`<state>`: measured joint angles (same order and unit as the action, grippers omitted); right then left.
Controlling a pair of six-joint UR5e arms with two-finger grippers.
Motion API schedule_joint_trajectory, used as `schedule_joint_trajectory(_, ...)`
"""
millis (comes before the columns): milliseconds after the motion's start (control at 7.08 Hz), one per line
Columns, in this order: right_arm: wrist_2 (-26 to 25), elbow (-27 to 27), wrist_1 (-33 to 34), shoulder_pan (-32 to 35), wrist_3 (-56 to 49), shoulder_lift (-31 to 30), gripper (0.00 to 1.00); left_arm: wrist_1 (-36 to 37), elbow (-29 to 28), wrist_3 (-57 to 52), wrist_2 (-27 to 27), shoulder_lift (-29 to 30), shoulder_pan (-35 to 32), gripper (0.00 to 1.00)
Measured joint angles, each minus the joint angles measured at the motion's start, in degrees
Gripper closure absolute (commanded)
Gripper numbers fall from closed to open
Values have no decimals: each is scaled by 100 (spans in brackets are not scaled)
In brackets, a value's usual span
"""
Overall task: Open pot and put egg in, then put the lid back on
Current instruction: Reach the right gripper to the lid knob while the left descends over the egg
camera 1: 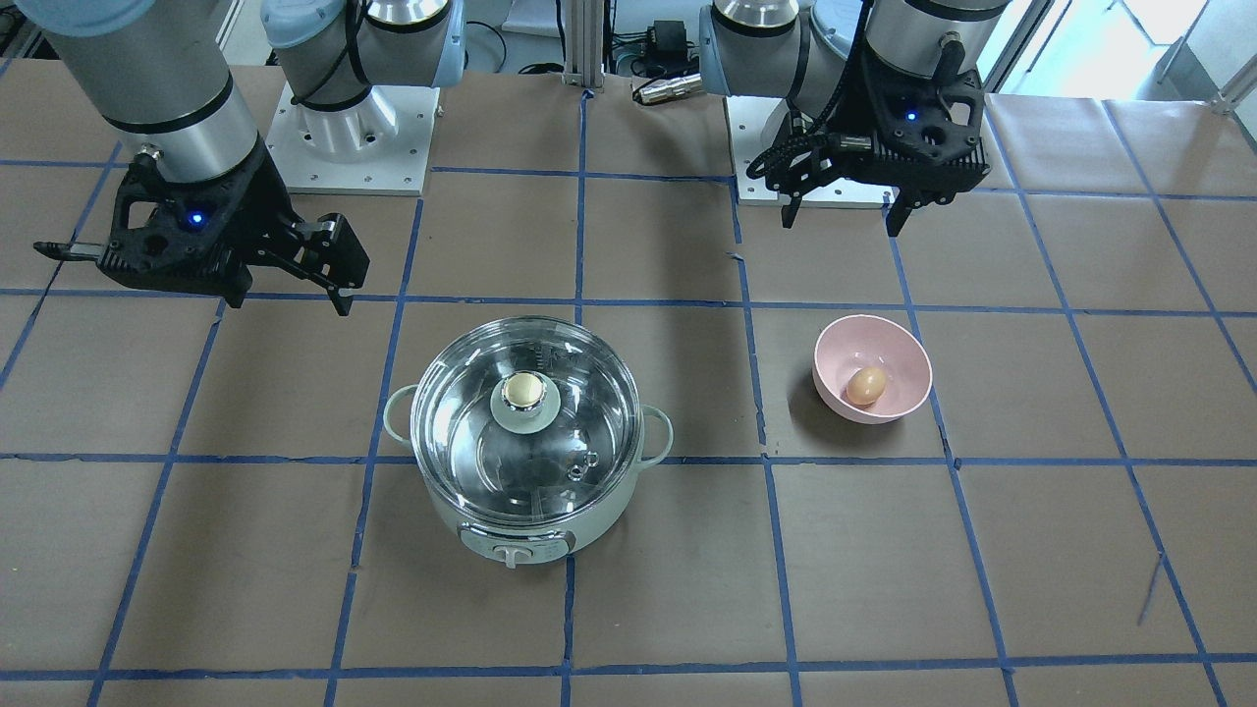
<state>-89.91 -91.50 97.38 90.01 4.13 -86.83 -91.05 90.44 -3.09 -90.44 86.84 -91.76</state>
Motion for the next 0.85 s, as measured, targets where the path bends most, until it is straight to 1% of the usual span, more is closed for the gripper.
schedule_joint_trajectory(565,56,-14,8,32,35,-8,0,0,0,-1,-6,-3,0,0)
schedule_joint_trajectory(847,92,-23,123,312,547,50,0,-2,3,-5,-4,-4,4,0)
